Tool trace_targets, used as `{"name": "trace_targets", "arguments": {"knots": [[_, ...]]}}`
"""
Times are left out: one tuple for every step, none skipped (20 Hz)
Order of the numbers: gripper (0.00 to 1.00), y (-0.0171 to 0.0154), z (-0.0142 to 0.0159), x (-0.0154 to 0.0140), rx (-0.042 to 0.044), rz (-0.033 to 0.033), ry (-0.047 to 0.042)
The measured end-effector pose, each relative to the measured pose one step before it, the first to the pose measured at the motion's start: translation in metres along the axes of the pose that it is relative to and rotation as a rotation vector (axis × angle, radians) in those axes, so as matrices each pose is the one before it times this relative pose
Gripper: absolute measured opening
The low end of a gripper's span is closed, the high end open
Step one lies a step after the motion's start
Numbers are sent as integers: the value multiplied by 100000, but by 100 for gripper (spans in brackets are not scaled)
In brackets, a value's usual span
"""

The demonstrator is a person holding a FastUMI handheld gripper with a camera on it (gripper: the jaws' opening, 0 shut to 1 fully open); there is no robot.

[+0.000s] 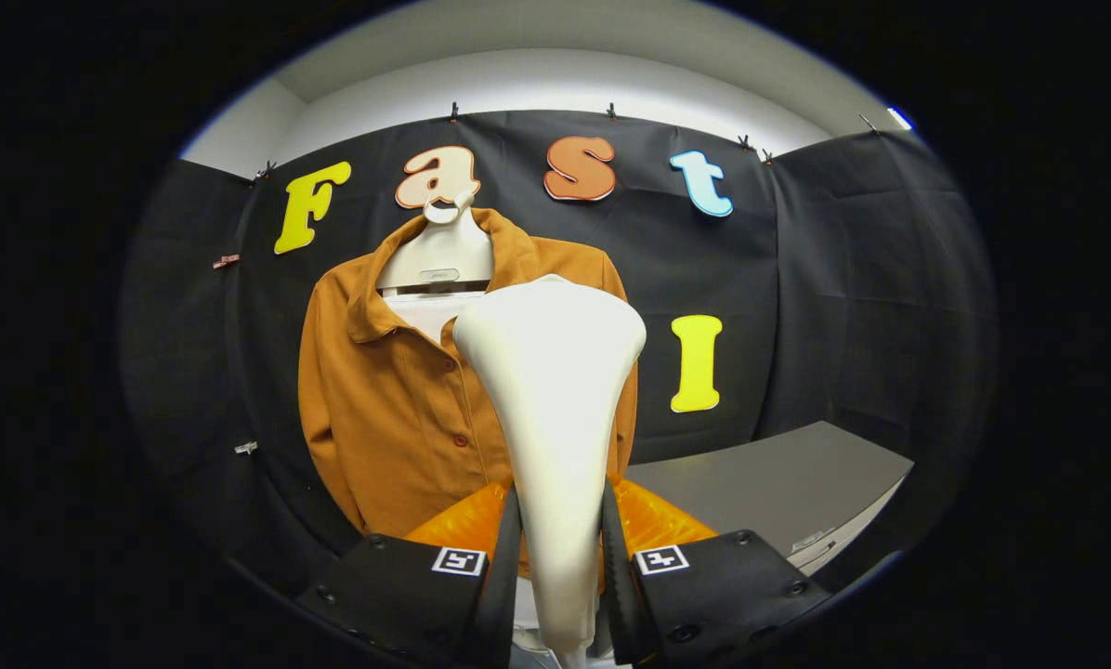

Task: Iron the clothes twice with a garment steamer, once on the left side and once on the right side.

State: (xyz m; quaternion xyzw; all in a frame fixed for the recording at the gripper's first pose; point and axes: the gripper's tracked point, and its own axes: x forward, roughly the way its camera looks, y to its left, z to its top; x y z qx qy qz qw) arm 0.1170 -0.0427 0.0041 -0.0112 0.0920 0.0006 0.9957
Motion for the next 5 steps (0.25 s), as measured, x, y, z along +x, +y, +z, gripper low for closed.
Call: {"name": "trace_targets", "arguments": {"knots": [[44,30,-15,-70,-129,-102,66],[44,-7,-41,-48,-118,-37,-17],[44,23,-15,-4,-100,-76,-129],[44,12,29,50,-62,-208,-210],[44,-48,-28,-22,-33,-182,31]]}}
